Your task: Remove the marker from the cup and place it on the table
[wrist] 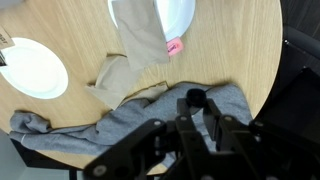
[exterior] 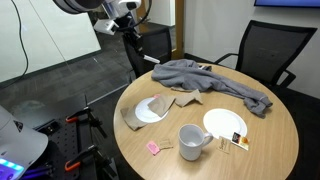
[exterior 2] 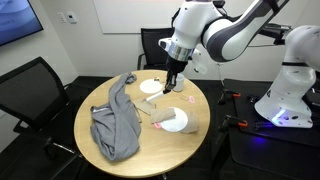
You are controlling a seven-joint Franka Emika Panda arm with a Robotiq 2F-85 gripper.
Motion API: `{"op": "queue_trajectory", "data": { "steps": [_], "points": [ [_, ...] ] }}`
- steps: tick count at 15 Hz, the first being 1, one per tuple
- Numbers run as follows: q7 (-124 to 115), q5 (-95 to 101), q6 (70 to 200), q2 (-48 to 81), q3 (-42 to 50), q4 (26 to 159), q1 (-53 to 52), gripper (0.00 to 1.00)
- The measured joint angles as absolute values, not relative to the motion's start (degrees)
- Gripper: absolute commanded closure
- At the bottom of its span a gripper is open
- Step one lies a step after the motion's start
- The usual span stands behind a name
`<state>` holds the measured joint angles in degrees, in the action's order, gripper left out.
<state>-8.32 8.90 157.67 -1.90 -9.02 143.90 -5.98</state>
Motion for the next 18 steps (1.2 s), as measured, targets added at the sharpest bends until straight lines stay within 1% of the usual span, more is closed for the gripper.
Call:
{"op": "queue_trajectory", "data": {
  "steps": [6,18],
  "points": [
    [-8.3,9.6,158.9,-1.6,-9.2,143.9,-6.8,0.95],
    [-8.1,10.0,176.9,5.6,-13.8,147.7,-10.5,0.95]
  ]
}}
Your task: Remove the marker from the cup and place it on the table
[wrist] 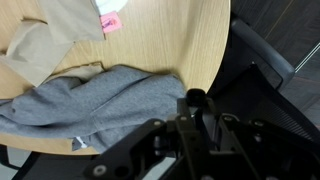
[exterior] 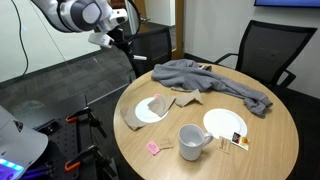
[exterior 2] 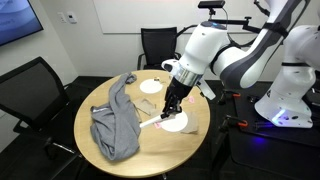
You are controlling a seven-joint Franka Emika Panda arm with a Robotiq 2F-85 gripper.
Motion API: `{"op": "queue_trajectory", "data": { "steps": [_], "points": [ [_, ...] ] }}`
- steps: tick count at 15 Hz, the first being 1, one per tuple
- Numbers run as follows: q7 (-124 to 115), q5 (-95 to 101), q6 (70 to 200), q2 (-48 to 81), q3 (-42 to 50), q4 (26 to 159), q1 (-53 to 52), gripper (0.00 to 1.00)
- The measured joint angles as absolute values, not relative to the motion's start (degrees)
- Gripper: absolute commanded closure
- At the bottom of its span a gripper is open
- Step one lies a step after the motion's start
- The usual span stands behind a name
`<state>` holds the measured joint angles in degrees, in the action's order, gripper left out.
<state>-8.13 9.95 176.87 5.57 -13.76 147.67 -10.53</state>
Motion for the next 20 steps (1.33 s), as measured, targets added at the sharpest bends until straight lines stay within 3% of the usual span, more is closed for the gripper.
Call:
{"op": "queue_trajectory", "data": {
  "steps": [10,20],
  "points": [
    [0.1,7.3,186.5,16.2,-14.3,148.4,-9.5,0.95],
    [3.4,7.5,186.3,25.9,-9.5,141.5,-9.0,0.95]
  ]
}}
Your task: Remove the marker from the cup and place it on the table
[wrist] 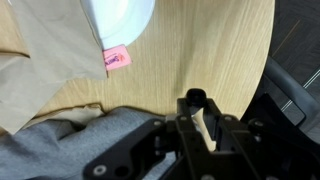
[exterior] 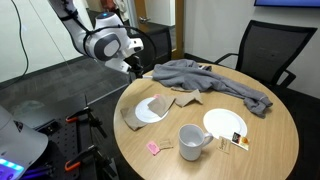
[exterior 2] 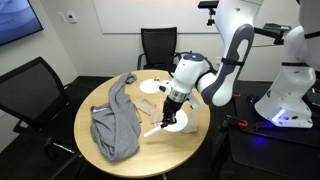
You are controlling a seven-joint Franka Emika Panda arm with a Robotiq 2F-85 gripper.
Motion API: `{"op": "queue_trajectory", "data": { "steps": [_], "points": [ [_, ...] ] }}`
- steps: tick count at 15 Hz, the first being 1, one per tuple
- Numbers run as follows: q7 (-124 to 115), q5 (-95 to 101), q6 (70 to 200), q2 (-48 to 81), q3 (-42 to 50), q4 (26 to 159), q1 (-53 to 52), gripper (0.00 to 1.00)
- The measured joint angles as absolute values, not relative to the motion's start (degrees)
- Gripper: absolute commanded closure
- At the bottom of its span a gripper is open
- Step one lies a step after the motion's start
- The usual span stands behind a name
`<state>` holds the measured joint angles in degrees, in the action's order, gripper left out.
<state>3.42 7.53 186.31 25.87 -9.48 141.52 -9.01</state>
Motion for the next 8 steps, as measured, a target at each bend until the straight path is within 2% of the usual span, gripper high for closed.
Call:
{"op": "queue_trajectory", "data": {
  "steps": [8],
  "points": [
    [3.4,7.5,185.9,32.8,-4.0,135.8,-13.8,0.95]
  ]
}}
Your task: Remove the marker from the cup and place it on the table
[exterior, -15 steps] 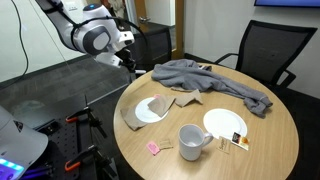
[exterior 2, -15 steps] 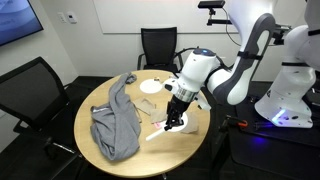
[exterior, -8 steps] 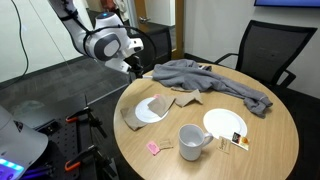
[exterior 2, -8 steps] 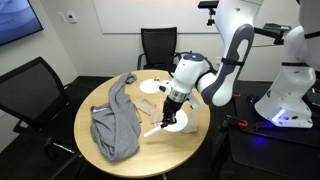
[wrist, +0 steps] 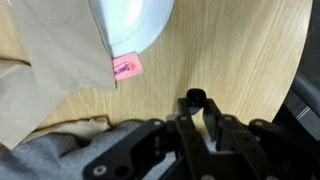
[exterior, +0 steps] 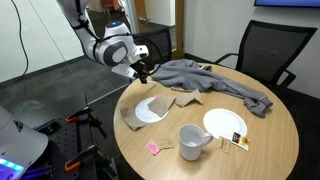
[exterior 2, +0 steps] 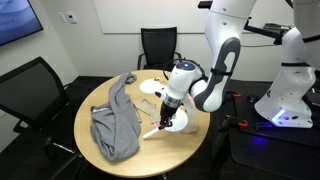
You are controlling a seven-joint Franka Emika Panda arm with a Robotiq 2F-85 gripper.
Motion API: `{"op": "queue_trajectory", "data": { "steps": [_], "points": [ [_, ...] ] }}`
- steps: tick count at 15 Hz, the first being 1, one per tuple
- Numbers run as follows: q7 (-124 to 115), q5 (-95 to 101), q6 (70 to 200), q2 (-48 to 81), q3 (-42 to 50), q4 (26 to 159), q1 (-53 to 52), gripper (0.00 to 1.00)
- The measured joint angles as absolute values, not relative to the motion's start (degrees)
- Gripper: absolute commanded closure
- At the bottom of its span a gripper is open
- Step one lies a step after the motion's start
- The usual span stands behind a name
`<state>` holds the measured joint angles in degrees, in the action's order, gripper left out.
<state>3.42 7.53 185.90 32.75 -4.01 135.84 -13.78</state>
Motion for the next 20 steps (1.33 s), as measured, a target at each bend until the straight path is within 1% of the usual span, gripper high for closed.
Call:
{"op": "queue_trajectory", "data": {
  "steps": [3,4,5,6,8,13,16,20],
  "points": [
    [3.4,7.5,185.9,35.5,-3.2,134.1,-15.1,0.95],
    [3.4,7.5,185.9,36.4,-3.0,133.6,-15.4,0.88],
    [3.4,7.5,185.9,37.2,-2.9,133.1,-15.7,0.54],
    [3.4,7.5,185.9,37.9,-2.8,132.6,-15.9,0.53],
    [3.4,7.5,185.9,39.1,-2.7,131.9,-16.2,0.4],
    [3.2,7.2,185.9,39.4,-1.1,131.3,-18.5,0.01],
    [2.9,6.8,186.0,36.7,1.6,131.9,-22.4,0.0],
    [2.5,6.1,185.9,28.5,3.6,136.0,-27.4,0.0]
  ]
}}
